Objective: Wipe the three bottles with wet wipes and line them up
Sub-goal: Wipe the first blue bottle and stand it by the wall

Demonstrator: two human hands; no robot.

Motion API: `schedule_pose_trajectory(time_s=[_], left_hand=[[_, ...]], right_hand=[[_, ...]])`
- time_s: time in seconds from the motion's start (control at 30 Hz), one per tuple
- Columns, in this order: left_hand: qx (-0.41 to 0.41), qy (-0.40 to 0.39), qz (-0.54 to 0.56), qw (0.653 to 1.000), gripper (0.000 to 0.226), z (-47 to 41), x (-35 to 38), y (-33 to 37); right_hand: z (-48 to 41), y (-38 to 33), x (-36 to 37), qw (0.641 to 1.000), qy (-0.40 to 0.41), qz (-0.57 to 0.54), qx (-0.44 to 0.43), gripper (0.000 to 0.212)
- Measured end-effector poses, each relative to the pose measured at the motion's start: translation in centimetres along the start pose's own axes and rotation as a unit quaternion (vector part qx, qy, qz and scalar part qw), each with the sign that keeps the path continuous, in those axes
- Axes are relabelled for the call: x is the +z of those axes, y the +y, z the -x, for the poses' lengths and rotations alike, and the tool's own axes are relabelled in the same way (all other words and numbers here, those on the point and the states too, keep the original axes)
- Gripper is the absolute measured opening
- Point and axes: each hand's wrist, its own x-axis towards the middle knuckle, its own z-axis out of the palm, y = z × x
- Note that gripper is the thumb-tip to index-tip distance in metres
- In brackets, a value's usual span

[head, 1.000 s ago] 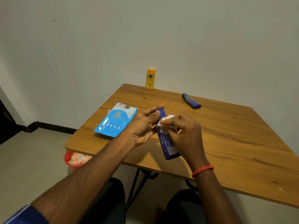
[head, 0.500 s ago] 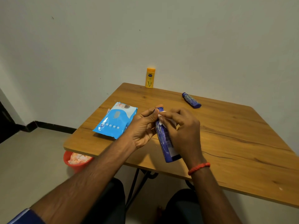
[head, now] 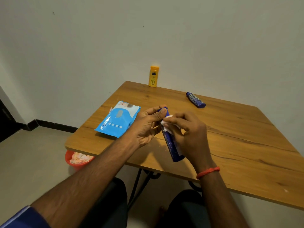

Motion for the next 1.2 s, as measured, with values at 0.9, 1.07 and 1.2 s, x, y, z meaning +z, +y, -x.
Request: schedule_pose_trajectory(time_s=[0.9, 1.07, 1.2], left_hand=[[0.024, 0.072, -0.081, 0.994, 0.026, 0.9, 1.1, 1.3], [0.029, 0.113, -0.1, 0.988, 0.028, 1.2, 0.9, 1.0], [0.03, 0.14, -0.089, 0.986, 0.034, 1.0, 0.3, 1.0]], right_hand=[[-1.0, -1.9, 0.7, 0.997, 0.006, 0.081, -0.002, 0.015], [1.2, -2.1, 0.1, 0.992, -0.042, 0.115, -0.04, 0.013], [4.7, -1.0, -1.0, 0.987, -0.112, 0.102, -0.051, 0.024]])
